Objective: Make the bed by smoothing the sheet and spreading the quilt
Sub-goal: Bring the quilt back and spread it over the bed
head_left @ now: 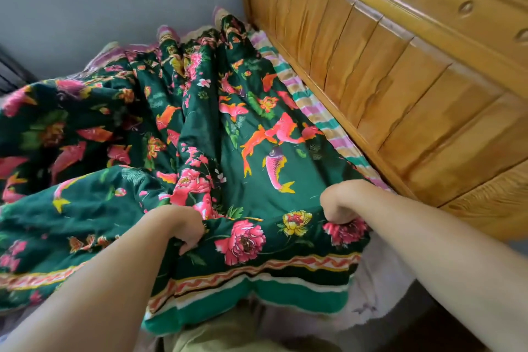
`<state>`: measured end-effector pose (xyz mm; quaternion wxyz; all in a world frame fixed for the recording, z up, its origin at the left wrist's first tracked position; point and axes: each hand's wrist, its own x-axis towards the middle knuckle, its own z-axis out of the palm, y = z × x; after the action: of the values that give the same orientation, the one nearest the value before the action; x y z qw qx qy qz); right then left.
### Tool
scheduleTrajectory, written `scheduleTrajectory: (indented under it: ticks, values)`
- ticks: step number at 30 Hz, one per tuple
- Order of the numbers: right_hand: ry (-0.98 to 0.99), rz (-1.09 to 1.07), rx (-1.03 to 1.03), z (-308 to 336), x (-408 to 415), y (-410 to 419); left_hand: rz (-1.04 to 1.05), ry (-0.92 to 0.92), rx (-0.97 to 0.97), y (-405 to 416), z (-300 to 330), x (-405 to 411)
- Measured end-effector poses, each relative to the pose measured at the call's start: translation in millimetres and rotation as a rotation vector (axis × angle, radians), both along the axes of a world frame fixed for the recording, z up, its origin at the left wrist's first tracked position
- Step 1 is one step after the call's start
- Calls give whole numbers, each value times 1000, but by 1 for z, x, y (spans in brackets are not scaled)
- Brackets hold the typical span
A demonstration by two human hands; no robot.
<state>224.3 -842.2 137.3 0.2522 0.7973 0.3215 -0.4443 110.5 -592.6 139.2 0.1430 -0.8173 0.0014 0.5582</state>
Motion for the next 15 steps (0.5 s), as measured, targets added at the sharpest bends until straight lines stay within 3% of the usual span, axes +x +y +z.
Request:
scheduleTrajectory:
  ticks: [4,8,11,15]
  values:
    - [-6,-109,17,0,4,-2,216,-224,16,2,-2,11]
    - [-63,-383,253,6,28,-2,508,-671,28,5,-4,29]
    - [-151,-420,376,9,44,-1,550,-966,-172,-18,2,49]
    - [-262,-446,459,4,51,10,297,-963,-538,-84,3,57]
